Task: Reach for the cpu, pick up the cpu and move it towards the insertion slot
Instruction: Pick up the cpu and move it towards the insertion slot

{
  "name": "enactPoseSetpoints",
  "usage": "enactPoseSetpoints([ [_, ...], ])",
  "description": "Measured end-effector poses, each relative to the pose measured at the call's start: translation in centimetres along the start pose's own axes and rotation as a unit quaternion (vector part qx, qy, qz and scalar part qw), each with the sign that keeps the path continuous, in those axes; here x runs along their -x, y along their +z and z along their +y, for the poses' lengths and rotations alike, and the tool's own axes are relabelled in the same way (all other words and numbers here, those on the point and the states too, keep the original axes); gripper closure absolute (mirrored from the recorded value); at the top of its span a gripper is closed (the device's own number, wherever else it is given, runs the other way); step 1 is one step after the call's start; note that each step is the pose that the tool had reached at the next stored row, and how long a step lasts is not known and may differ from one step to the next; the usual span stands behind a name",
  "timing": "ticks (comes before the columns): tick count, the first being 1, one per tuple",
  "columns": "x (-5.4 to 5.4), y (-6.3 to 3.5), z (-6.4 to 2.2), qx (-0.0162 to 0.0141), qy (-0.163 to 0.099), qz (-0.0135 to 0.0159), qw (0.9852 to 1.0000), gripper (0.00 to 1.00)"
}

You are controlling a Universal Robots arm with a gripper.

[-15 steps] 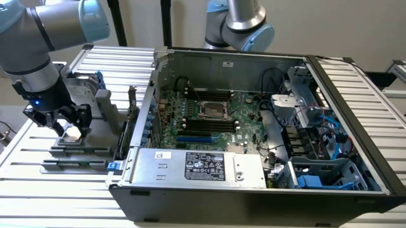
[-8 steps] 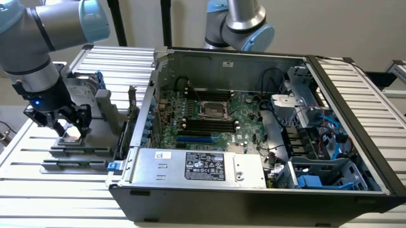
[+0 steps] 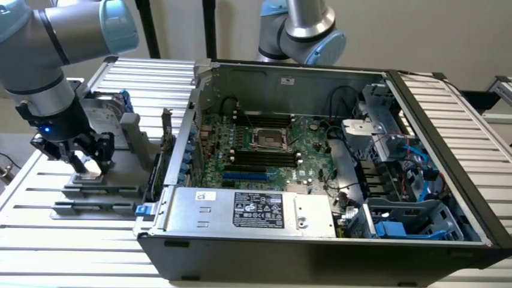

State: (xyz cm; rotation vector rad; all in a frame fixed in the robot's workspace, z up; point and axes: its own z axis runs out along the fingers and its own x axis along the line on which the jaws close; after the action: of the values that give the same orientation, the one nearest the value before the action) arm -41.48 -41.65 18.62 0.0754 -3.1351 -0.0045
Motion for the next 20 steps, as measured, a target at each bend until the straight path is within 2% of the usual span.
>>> enactPoseSetpoints([
  [12,0.0,-0.14,0.00,0.0002,0.000,-0.0002,1.0000,0.46],
  [15,0.0,-0.89,0.00,0.0000,0.000,0.0001,1.0000,0.46],
  [20,0.0,-3.07,0.01,0.0001,0.000,0.0000,1.0000,0.46],
])
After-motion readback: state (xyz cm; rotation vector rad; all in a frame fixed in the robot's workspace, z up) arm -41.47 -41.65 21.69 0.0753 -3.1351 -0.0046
